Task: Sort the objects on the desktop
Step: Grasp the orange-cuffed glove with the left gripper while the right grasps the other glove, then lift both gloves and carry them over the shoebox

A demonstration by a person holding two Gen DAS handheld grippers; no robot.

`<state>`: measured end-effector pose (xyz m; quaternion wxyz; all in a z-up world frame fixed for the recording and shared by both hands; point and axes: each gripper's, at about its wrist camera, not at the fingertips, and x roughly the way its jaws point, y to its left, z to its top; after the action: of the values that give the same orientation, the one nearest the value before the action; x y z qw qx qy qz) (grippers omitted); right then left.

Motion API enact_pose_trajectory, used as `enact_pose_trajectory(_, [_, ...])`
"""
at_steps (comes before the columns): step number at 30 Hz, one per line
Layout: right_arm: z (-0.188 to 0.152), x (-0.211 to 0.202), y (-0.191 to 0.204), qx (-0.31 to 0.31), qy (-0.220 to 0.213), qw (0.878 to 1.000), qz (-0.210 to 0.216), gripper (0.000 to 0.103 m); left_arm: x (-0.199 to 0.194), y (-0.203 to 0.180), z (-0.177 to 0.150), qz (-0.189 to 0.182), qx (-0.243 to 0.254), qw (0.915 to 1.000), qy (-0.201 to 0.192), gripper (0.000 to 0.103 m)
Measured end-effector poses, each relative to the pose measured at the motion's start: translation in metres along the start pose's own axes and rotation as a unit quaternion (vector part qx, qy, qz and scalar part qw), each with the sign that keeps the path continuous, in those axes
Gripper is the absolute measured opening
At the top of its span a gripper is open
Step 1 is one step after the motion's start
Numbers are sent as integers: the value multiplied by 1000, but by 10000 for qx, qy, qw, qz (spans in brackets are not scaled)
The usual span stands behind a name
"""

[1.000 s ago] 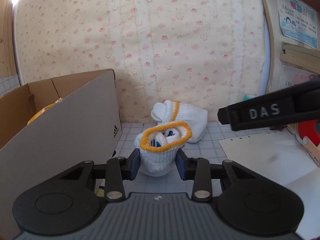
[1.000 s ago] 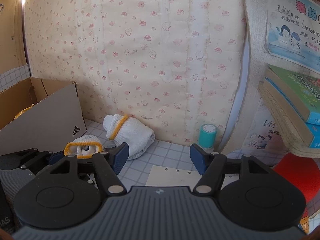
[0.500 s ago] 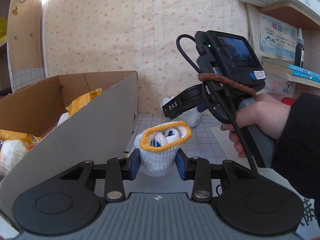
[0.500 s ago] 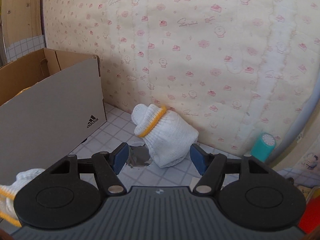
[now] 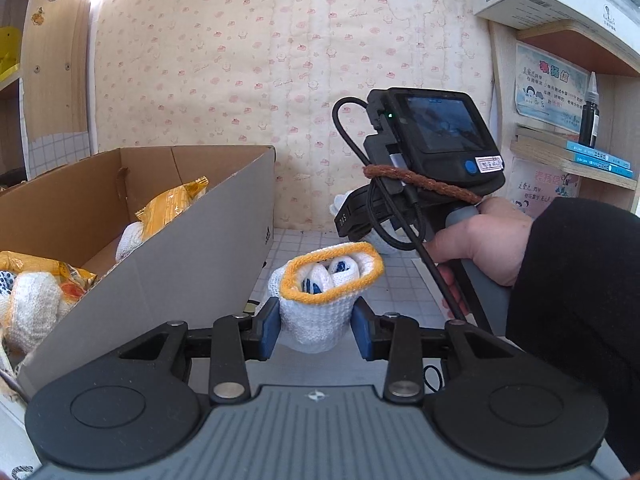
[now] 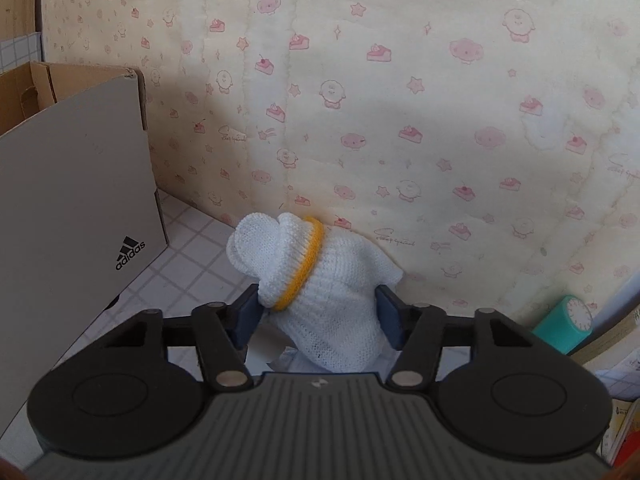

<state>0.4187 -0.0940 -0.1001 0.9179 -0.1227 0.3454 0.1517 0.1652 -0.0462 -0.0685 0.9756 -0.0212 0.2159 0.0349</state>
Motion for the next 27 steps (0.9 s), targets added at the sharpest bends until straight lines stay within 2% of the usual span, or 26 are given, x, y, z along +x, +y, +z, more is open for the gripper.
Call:
enact_pose_trajectory(1, [-1,-6,-2,107,-26,9999,-4,35,-1,-1,0,12,15,10000,-12,40])
enact_pose_trajectory(3, [-6,-19,-5,228,-76,9997,68,32,-3,-1,0,-1,-11,10000,-32,40])
enact_pose_trajectory(14, [-53,-133,-31,374,-420,9984,-13,31,-32,-10,4,15,-8,9995,-323,40])
enact_pose_trajectory(17, [-69,-167,-29,285,-553,9979,-153,31,-44,-13,7,9,22,9991,-420,40])
enact_pose_trajectory(27, [-111,-260,-23,428,-943,9943,-240,32,-90,-12,20,45,23,9962,-871,40])
